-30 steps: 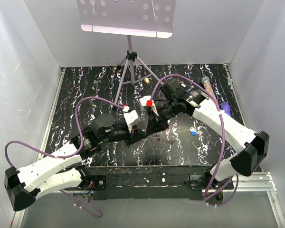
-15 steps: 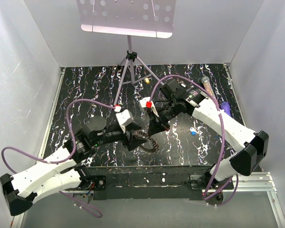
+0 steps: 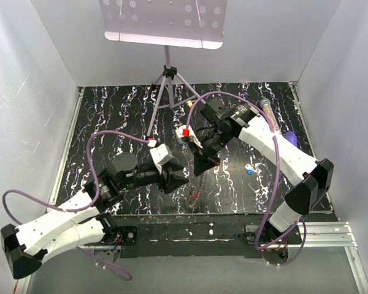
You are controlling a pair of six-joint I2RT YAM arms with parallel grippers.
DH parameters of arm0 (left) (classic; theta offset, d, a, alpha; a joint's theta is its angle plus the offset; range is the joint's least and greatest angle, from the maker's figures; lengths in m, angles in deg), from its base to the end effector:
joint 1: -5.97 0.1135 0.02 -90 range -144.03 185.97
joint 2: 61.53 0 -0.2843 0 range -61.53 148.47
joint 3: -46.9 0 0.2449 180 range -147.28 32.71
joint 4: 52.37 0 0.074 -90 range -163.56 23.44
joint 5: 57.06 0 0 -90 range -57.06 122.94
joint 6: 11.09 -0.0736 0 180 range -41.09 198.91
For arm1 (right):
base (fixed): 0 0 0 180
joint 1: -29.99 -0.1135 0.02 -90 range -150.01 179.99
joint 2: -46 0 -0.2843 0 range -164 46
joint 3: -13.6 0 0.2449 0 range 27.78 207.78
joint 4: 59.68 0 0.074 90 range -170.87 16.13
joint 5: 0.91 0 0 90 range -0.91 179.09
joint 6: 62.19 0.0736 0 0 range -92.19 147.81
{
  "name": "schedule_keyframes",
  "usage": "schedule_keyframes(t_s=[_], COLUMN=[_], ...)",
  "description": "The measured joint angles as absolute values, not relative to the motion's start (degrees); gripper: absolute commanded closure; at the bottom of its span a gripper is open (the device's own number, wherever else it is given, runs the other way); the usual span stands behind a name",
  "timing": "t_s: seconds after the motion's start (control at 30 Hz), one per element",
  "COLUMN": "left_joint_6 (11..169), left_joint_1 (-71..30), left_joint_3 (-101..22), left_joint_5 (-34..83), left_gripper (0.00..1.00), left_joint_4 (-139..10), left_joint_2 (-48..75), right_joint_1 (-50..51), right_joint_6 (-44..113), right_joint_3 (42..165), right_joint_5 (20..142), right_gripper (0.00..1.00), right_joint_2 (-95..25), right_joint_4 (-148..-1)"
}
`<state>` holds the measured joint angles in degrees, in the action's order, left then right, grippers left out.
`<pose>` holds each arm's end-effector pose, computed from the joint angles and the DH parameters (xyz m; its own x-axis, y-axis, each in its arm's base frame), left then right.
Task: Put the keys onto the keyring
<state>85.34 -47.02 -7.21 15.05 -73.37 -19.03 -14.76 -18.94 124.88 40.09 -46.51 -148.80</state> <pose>0.0978 -0.1672 0.3314 -0.2031 0.0924 -0.9748 0.9254 0.3433 -0.1603 0.1778 0.2545 0.3612 0.0094 -0.6635 -0.7481 -0.9271 -0.2861 0.2421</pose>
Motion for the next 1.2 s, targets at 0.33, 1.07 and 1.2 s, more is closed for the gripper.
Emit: schedule_keyframes(t_s=[0.33, 1.07, 1.2], left_joint_6=[82.7, 83.0, 83.2], left_joint_1=[-47.0, -47.0, -47.0], left_joint_3=[-7.3, -7.3, -7.3], left_joint_5=[12.9, 10.2, 9.8], left_gripper=[0.59, 0.78, 0.8], left_joint_4=[-70.9, -66.8, -66.1], left_joint_2=[-13.9, -12.1, -12.0], right_joint_1=[-14.8, -14.8, -14.8], right_joint_6=[-18.9, -18.8, -18.8], right_joint_3=[124.6, 124.5, 124.5], right_joint_5=[40.1, 39.4, 39.4], right_gripper=[0.99, 0.99, 0.99], right_joint_2=[-46.4, -46.4, -46.4], right_joint_4=[-149.2, -149.2, -149.2])
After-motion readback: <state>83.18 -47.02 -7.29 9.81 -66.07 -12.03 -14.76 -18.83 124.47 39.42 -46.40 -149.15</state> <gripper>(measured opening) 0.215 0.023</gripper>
